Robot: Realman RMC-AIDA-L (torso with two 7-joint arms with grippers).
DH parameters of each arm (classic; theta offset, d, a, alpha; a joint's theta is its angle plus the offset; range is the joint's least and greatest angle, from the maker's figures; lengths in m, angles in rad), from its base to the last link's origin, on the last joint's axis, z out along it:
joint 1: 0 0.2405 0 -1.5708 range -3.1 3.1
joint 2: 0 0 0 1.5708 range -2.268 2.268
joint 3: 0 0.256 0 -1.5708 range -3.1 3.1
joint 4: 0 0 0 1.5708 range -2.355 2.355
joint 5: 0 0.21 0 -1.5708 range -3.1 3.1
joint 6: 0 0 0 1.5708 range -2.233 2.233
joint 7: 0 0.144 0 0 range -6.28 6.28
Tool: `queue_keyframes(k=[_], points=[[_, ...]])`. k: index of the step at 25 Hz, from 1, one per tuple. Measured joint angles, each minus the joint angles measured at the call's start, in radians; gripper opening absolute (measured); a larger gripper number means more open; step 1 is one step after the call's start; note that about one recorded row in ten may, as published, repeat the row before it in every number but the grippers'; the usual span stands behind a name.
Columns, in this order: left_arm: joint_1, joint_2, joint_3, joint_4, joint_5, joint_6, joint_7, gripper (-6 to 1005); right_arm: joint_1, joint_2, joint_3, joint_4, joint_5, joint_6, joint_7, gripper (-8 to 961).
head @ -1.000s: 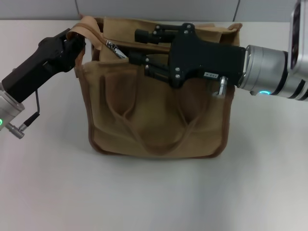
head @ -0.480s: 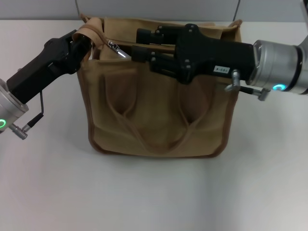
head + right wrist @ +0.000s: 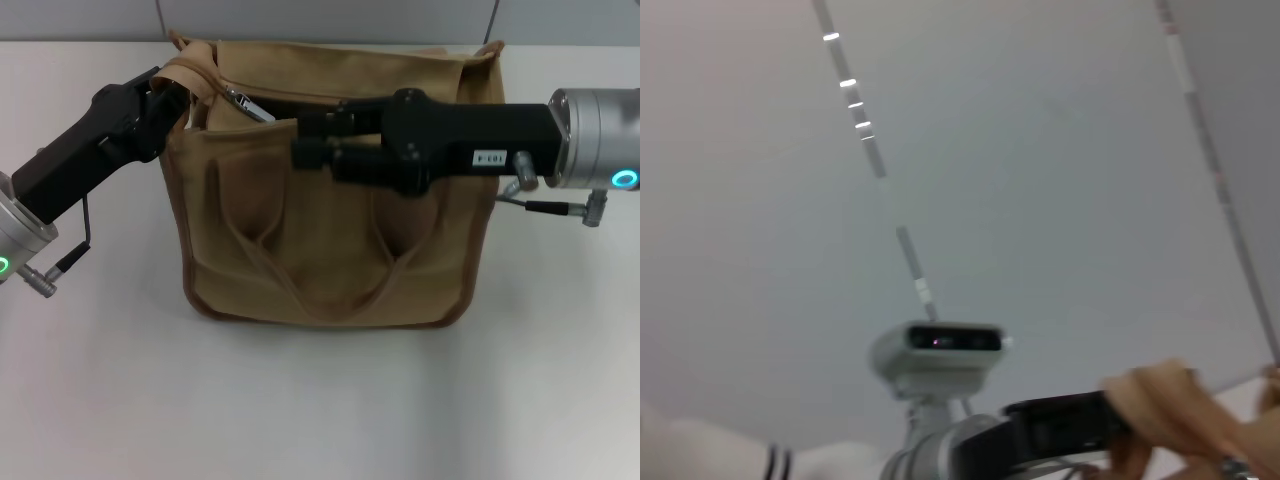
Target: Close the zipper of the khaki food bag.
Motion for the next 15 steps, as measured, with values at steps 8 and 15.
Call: queue_keyframes(k=[8,15], points=[[-0.007,-0.001,0.001,0.000,0.002,0.007,0.001,16,0.010,0.006,-0.033,0.057,0.089,0.124,0.045,391],[-0.021,-0.001,0.002,0.000,0.002,0.007,0.002,15,0.032,0.006,-0.114,0.058,0.109,0.231,0.044,384]])
